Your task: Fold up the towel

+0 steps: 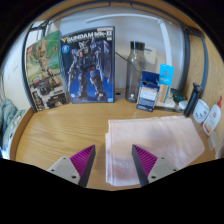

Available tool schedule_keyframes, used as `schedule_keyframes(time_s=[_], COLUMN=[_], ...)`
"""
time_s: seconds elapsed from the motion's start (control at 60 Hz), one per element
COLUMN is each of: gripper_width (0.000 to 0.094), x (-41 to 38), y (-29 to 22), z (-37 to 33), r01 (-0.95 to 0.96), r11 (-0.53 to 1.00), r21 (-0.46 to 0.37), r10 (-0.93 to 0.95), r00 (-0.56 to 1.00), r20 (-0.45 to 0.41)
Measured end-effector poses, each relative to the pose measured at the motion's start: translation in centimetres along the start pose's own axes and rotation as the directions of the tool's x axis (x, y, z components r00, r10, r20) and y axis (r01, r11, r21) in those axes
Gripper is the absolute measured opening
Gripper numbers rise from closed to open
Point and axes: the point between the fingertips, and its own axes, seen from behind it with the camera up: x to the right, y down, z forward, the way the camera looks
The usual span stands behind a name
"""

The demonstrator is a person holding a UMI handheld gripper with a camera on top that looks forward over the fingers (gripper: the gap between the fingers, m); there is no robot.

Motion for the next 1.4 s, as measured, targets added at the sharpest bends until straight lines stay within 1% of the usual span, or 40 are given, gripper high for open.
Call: schedule_keyframes(time_s=[0.05,0.067,0.083,0.1,0.117,0.15,0.167,0.183,0.2,0.217,0.25,0.317,0.367,0.417,0.45,0.533,0.617,0.733,0.8,0.867,0.933,1.083,1.1,1.117,1.133,1.15,1.217,1.267,1.35,1.4], gripper_width=[0.068,0.0712,0.0675,0.0608,0.0584,0.0528,0.0462,0.0425,0.0437,0.0385,0.0326,0.0037,0.0031,0.0014,0.0013,0.0012,0.0013,0.0013,0.0014,0.0018,0.0019,0.0034,0.0123,0.0105,0.0199,0.022,0.0472,0.0662,0.0647,0.0658], x=[0.3,0.5,0.7,0.9,1.0,0.7,0.6,0.4,0.3,0.3,0.2,1.1,1.0,1.0,0.8,1.5,4.1,10.1,14.4,19.0,23.0,28.7,29.2,29.7,30.3,30.8,32.7,33.5,33.2,32.8], y=[0.4,0.2,-0.1,-0.2,-0.2,-0.4,-0.4,-0.5,-0.4,-0.5,-0.5,-0.9,-0.8,-0.9,-1.5,-4.4,-8.5,-12.7,-13.5,-13.3,-11.9,-6.3,-5.6,-5.0,-4.5,-4.1,-2.7,-2.3,-2.6,-3.6], z=[1.1,1.3,1.6,1.9,2.0,2.2,2.2,2.3,2.3,2.4,2.5,2.7,2.8,2.5,2.2,0.4,-2.2,-5.5,-6.4,-6.6,-6.1,-3.3,-3.1,-2.7,-2.4,-2.2,-1.5,-1.5,-2.2,-3.0], r01=[0.007,0.017,0.031,0.047,0.064,0.083,0.091,0.098,0.104,0.111,0.125,0.145,0.113,0.078,0.04,-0.087,-0.148,-0.218,-0.239,-0.242,-0.233,-0.222,-0.219,-0.217,-0.214,-0.208,-0.176,-0.163,-0.169,-0.173], r11=[1.0,1.0,1.0,0.999,0.998,0.996,0.996,0.995,0.994,0.994,0.992,0.989,0.994,0.997,0.998,0.996,0.989,0.975,0.969,0.968,0.971,0.974,0.974,0.974,0.975,0.976,0.982,0.984,0.984,0.985], r21=[-0.02,-0.011,-0.001,0.006,0.0,0.012,0.012,0.017,0.017,0.017,0.017,0.017,0.001,-0.029,-0.037,-0.029,0.007,0.051,0.062,0.064,0.052,-0.044,-0.055,-0.061,-0.064,-0.063,-0.067,-0.067,-0.048,-0.026], r10=[-0.007,-0.017,-0.031,-0.047,-0.064,-0.082,-0.09,-0.097,-0.104,-0.111,-0.125,-0.145,-0.113,-0.078,-0.038,0.09,0.145,0.207,0.231,0.237,0.231,0.221,0.217,0.214,0.21,0.204,0.167,0.152,0.162,0.169], r00=[1.0,1.0,0.999,0.998,0.997,0.996,0.995,0.995,0.994,0.994,0.992,0.989,0.994,0.997,0.998,0.989,0.977,0.966,0.966,0.968,0.972,0.975,0.976,0.976,0.976,0.976,0.978,0.978,0.979,0.98], r20=[-0.016,-0.025,-0.034,-0.043,-0.046,-0.038,-0.03,-0.023,-0.018,-0.014,-0.008,-0.032,-0.015,0.022,0.055,0.117,0.154,0.155,0.119,0.083,0.041,-0.019,-0.032,-0.044,-0.058,-0.074,-0.124,-0.143,-0.12,-0.106])
